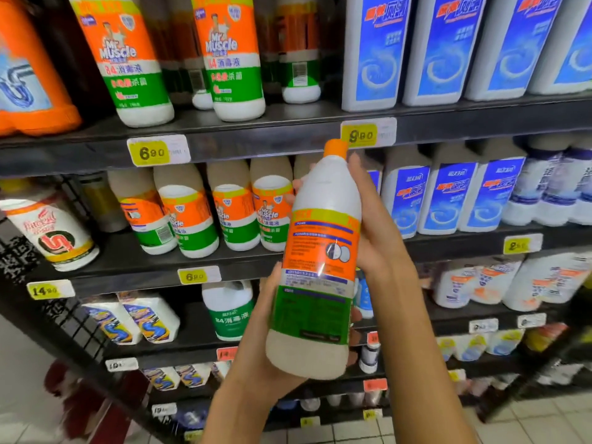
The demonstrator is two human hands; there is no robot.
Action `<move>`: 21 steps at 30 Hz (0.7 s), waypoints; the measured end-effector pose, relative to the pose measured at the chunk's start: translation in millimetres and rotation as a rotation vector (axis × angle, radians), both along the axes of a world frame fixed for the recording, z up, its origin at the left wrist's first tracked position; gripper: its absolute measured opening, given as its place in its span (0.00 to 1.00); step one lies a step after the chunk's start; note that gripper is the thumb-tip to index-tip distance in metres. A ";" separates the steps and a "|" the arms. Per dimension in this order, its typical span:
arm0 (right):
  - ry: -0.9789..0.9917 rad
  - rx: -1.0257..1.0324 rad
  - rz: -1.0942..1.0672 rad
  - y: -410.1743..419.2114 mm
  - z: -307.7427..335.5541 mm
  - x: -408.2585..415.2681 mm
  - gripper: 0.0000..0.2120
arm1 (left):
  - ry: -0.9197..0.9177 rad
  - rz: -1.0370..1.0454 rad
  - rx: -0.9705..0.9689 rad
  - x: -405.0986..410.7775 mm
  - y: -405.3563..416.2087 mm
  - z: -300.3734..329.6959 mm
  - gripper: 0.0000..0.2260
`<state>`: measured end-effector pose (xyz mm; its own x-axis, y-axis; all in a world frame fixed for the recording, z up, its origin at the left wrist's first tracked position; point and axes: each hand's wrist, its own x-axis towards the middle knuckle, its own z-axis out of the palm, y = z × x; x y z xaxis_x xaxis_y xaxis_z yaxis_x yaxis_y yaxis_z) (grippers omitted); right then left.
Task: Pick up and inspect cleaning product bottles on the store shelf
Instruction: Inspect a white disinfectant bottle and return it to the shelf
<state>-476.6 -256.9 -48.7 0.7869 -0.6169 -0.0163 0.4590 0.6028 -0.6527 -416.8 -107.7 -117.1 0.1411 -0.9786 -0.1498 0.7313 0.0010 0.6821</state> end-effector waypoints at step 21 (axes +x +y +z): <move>-0.092 -0.132 -0.002 -15.4 0.2 13.4 0.20 | -0.182 -0.048 -0.021 18.9 -8.0 9.5 0.45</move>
